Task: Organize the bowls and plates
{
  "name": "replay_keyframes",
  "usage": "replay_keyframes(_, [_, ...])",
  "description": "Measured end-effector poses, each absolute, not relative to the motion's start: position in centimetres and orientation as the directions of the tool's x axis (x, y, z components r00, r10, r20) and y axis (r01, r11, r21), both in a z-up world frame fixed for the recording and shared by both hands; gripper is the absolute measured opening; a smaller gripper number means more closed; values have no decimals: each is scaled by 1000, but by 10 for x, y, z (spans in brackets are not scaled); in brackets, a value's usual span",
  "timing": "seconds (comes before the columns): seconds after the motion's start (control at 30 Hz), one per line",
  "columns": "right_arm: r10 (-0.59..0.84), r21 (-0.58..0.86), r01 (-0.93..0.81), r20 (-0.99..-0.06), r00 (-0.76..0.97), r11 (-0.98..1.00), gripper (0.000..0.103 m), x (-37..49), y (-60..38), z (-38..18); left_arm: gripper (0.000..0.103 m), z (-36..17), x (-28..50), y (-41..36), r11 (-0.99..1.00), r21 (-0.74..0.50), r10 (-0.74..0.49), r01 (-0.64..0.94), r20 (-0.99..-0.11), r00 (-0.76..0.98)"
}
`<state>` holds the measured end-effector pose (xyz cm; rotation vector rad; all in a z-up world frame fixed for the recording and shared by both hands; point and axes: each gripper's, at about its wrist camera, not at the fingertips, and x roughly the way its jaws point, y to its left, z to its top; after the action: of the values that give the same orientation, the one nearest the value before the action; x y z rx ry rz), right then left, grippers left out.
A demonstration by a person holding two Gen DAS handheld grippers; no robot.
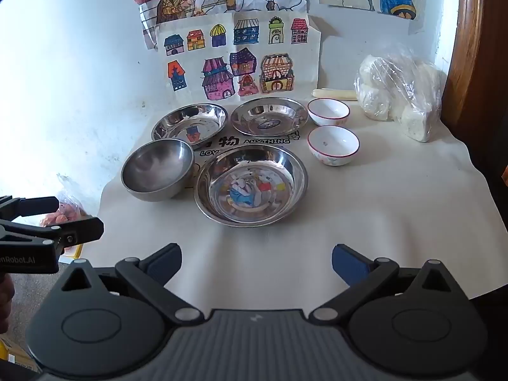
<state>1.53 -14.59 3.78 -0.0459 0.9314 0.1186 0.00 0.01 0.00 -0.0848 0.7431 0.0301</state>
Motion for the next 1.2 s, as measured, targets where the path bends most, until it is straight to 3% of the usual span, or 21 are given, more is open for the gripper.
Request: replay_keyframes(1.2, [69,9,-103,-802,593,995,103,17,-145,39,102,-7,7,-1,996,-77,-19,-48,-696,718])
